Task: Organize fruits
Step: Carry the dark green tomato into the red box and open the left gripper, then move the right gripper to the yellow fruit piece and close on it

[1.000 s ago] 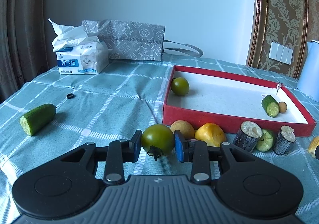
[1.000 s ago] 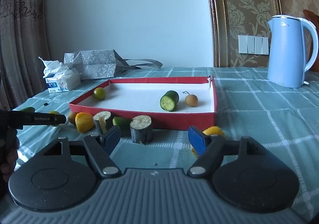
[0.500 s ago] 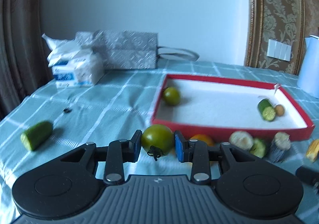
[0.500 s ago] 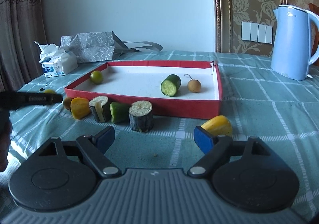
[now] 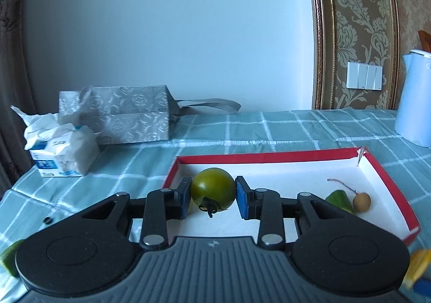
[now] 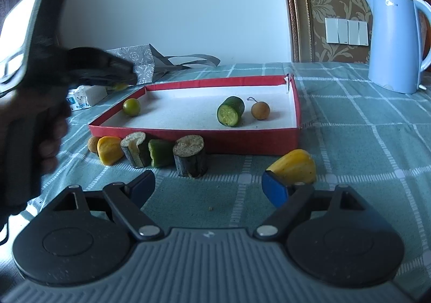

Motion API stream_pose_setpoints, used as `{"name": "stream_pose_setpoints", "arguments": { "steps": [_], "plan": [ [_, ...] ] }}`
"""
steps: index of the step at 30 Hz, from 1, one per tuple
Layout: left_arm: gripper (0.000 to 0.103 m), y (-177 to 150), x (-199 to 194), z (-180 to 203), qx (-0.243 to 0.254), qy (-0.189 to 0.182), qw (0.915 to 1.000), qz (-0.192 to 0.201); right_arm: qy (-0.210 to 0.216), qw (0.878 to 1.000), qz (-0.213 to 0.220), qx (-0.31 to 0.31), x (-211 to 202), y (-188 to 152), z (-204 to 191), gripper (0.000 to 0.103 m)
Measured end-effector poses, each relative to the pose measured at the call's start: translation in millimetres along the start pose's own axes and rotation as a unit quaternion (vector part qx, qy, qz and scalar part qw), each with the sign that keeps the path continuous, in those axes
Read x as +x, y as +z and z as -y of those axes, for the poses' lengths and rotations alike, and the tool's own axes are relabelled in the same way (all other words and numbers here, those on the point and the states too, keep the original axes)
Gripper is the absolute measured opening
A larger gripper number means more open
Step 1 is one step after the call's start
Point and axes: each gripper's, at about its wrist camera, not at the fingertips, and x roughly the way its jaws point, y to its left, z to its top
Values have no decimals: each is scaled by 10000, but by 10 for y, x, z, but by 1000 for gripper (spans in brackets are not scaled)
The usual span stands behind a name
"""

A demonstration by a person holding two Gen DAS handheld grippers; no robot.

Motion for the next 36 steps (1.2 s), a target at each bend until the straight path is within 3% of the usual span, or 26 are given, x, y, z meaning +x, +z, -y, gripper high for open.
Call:
{"name": "stream_pose_setpoints", "arguments": {
  "steps": [9, 14, 18, 25, 29, 33, 36],
  "plan": [
    [37, -20, 353, 147, 229, -34, 9992, -341, 94, 9999, -48, 62, 19, 1, 13, 85],
    [64, -42, 406, 139, 146, -29, 9990, -423, 123, 9998, -70, 104, 29, -1, 18, 85],
    [65, -48, 377, 134, 160, 24, 9991, -396, 135, 9998, -78, 112, 33, 3, 21, 85],
    [65, -105, 68, -28, -6, 41, 9996, -290, 160, 9997, -37, 171, 29, 2, 47, 85],
    [65, -315, -243, -231, -50, 21, 9998, -194, 265, 9989, 256, 284, -61, -16, 95, 85],
    [66, -588, -535, -487, -174, 24, 9998, -67, -153, 9988, 371, 289, -122, -1, 177, 86],
    [66, -752, -726, -637, -151, 113, 9996, 227, -393, 9981, 378, 277, -138, 33, 273, 94]
  ]
}}
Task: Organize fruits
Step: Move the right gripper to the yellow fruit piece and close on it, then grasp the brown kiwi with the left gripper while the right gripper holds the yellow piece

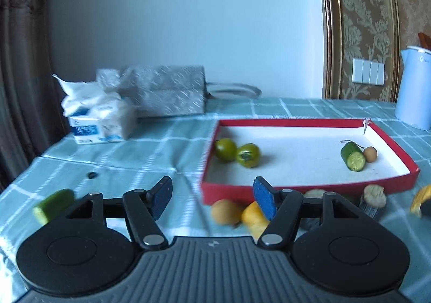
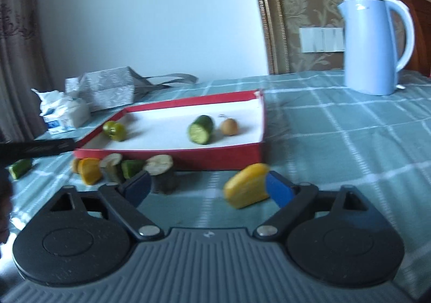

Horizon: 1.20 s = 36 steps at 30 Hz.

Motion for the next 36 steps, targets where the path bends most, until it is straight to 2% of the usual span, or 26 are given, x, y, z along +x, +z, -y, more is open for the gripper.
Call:
{"name": "stream_pose_setpoints", "arguments": {
  "steps": [2, 5, 7, 9, 12, 14, 21, 22, 26, 33, 36],
  "plan": [
    [66, -70, -88, -106, -64, -51, 9999, 152, -182, 9997, 36, -157, 5, 19, 32, 95],
    [66, -140, -137, -242, -259, -109, 9994, 215, -488, 9958, 92, -768, 47, 41, 4, 95],
    [66, -158, -145, -304, -409, -137, 9988, 225, -498, 9940, -35, -971, 121, 69, 20, 94],
    [66, -162, -141, -352, -549, -167, 9981, 244, -422, 9949, -200, -893, 200, 109, 75, 92],
    [66, -172, -156, -375, -617, -150, 9975, 304, -305, 9957, -556, -669, 336, 142, 158, 77],
    [66, -183, -165, -377, -621, -183, 9974, 316, -256, 9959, -707, -507, 390, 134, 204, 60],
    [66, -211, -156, -312, -420, -295, 9984, 247, -369, 9945, -827, -525, 442, 106, 201, 55],
    [66, -216, -144, -299, -379, -295, 9986, 203, -382, 9942, -826, -581, 442, 102, 181, 47],
    [66, -225, -135, -279, -315, -290, 9989, 181, -536, 9920, -767, -847, 418, 94, 87, 46],
    [66, -237, -89, -136, 107, -399, 9991, 22, -371, 9973, -490, -410, 319, 128, 219, 46],
    [66, -222, -51, -62, 286, -335, 9990, 24, -316, 9978, -473, -331, 312, 132, 245, 46]
  ]
}}
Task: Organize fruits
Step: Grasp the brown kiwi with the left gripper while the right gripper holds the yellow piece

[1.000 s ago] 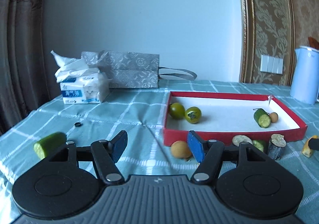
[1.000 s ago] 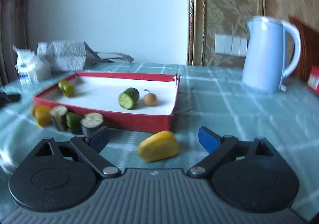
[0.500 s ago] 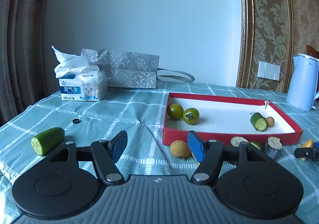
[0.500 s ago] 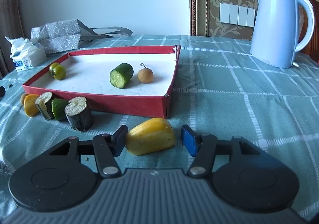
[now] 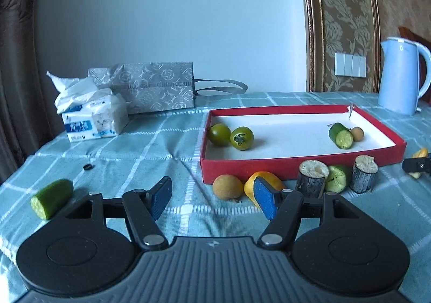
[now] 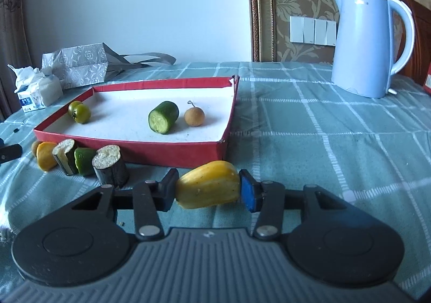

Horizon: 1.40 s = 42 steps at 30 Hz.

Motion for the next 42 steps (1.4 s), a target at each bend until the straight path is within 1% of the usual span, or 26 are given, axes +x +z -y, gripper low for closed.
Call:
{"name": "stream_pose_setpoints", "arguments": {
  "steps": [2, 4, 5, 7, 9, 15, 18, 22, 26, 28, 29, 30, 33, 35, 42],
  "plan": [
    [66, 30, 71, 21, 54, 141, 9999, -64, 23, 10000, 26, -9, -7, 3, -5, 46],
    [66, 57, 177, -14, -42, 335, 9991, -252, 69, 10000, 19, -24, -11, 1, -11, 46],
    [66, 63, 239, -44, -117, 367, 9984, -413, 83, 10000, 22, -20, -10, 0, -17, 46],
    [68, 67, 342, -124, -276, 292, 9969, -672, 108, 9999, 24, -7, -13, 1, -12, 46],
    [68, 79, 377, -174, -394, 181, 9967, -684, 135, 9999, 25, 5, -20, -2, -11, 46],
    [68, 99, 438, -154, -365, -115, 9973, -633, 190, 9998, -3, -13, -21, -9, -30, 46],
    [68, 137, 460, -134, -349, -175, 9977, -549, 225, 9997, -18, 15, -22, -8, -28, 46],
    [66, 179, 561, -112, -249, -223, 9977, -593, 247, 9997, -29, 39, -24, -10, -30, 46],
    [66, 200, 629, -58, -183, -155, 9978, -625, 273, 9996, -42, 56, -18, -7, -27, 46],
    [63, 188, 661, -38, -124, -159, 9973, -706, 279, 9996, -50, 91, -13, -5, -18, 46],
    [58, 188, 679, -48, -141, -191, 9970, -742, 296, 9995, -69, 116, -4, -4, -7, 46],
    [57, 186, 686, -62, -174, -262, 9966, -767, 313, 9994, -83, 155, 1, -3, 3, 46],
    [55, 183, 717, -88, -241, -343, 9956, -843, 333, 9992, -92, 208, 6, -2, 16, 46],
    [48, 178, 718, -86, -226, -413, 9952, -859, 329, 9992, -74, 201, 3, 0, 8, 46],
    [47, 138, 659, -59, -152, -471, 9945, -928, 353, 9991, -81, 215, 5, -5, 18, 46]
  ]
}}
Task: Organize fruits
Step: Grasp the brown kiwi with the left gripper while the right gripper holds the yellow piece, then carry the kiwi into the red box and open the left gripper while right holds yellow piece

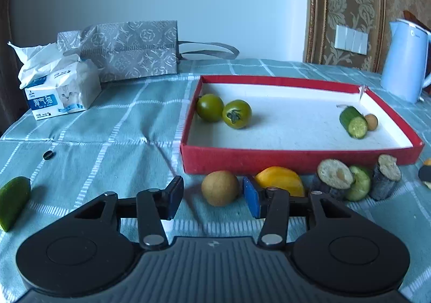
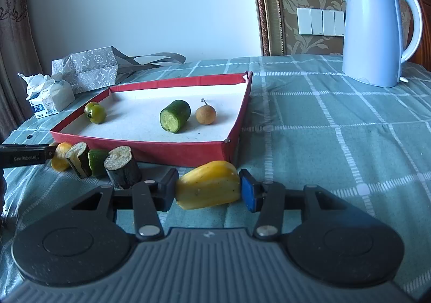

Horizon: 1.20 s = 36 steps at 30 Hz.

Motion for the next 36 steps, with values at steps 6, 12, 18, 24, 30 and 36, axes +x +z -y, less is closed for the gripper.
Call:
{"name": "stream_pose_setpoints", "arguments": {
  "steps": [6, 12, 18, 24, 30, 36],
  "plan": [
    [44, 3, 12, 0, 3, 1, 10000, -31, 11, 10000, -1, 9, 4, 1, -3, 46],
    [28, 1, -3, 16, -20, 67, 10000, -4, 6, 10000, 4, 18, 4, 0, 2, 46],
    [27, -41, -136, 44, -76, 406, 9990, 157, 2, 10000, 36, 40, -9, 0, 12, 46],
    [27, -86, -395, 41, -195, 787, 9955, 500, 7, 10000, 81, 47, -20, -2, 12, 46],
    [27, -9, -562, 78, -191, 721, 9946, 718, -16, 9999, 117, 54, -33, -4, 7, 46],
    [27, 278, -514, 215, -103, 560, 9943, 903, -19, 9999, 119, 62, -33, -2, 12, 46]
  ]
}}
